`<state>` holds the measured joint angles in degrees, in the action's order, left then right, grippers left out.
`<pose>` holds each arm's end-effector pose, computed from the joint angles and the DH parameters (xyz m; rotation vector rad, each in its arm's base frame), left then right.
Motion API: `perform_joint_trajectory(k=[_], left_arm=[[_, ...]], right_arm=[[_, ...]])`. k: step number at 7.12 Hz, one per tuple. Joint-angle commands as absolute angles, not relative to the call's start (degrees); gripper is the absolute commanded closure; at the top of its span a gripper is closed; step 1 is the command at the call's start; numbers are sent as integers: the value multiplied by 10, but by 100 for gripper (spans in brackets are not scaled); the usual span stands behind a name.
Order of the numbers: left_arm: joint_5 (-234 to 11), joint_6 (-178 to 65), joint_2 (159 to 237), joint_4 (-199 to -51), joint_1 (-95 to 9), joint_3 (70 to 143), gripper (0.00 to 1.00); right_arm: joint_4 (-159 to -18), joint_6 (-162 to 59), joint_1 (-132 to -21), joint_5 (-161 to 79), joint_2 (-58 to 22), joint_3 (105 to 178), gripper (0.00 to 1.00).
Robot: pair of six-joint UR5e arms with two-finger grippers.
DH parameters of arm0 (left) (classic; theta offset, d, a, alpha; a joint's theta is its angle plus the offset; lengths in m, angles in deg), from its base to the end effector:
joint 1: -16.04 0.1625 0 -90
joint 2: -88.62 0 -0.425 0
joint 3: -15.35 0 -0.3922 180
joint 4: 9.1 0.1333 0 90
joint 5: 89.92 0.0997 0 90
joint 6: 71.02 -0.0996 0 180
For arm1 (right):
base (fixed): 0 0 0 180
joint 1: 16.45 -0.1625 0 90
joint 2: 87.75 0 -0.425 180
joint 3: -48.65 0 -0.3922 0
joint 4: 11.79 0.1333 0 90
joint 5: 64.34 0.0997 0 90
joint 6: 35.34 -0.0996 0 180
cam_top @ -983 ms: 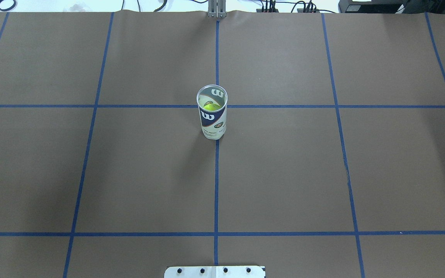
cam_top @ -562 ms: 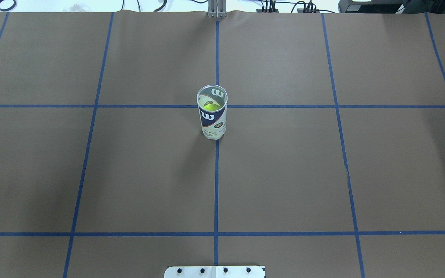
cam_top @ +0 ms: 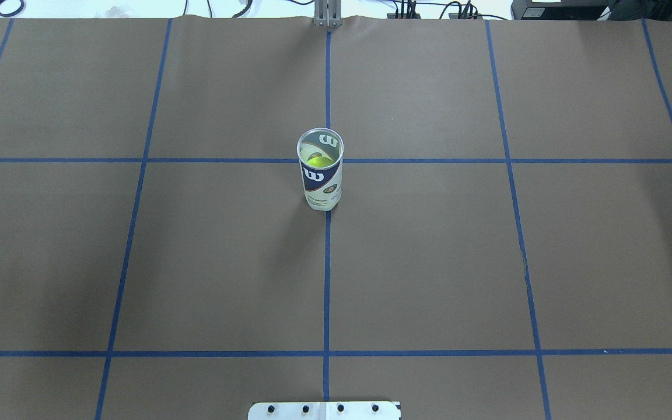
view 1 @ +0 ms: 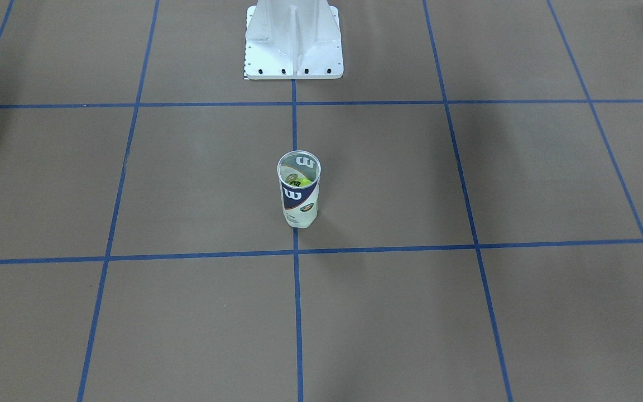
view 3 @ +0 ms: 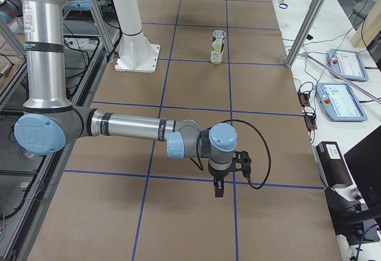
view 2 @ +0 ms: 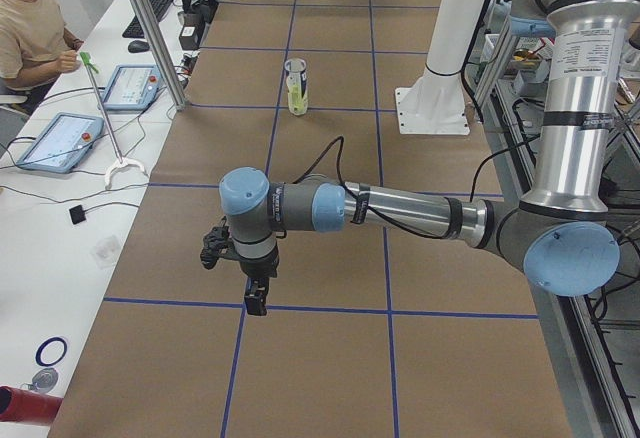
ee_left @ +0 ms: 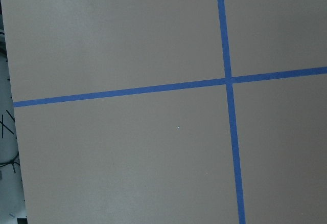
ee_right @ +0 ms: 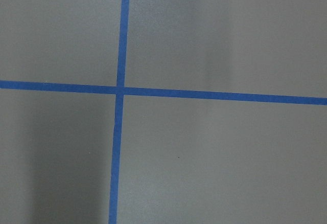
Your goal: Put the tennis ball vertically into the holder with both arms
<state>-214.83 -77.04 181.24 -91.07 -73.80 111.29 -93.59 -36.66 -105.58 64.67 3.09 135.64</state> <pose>-0.0749 -0.5079 0.6094 0.0401 0.6083 0.1073 0.0632 -0.4914 0.6834 0.0599 -0.6818 -0.0183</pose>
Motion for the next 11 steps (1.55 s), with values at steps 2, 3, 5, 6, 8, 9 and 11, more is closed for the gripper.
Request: perform_joint_trajectory(k=[2, 3, 5, 6, 8, 9, 11], left_arm=[[-2147, -770, 1812, -924, -738, 1109, 0], [-2149, -771, 1812, -924, -738, 1112, 0], [-2147, -770, 1800, -924, -738, 1115, 0], [-2147, -770, 1800, -924, -738, 1115, 0], [-2147, -770, 1799, -924, -738, 1111, 0], [-2147, -770, 1799, -924, -738, 1111, 0], [-2147, -770, 1799, -924, -738, 1114, 0]], right_arm=[[-934, -367, -1055, 647, 30, 1355, 0], [-934, -369, -1053, 646, 27, 1354, 0], [-935, -369, -1052, 625, 22, 1355, 0], [-935, -372, -1053, 627, 26, 1354, 0], [-936, -374, -1053, 633, 30, 1354, 0], [-935, -372, -1053, 627, 32, 1352, 0], [-933, -373, -1054, 626, 32, 1352, 0]])
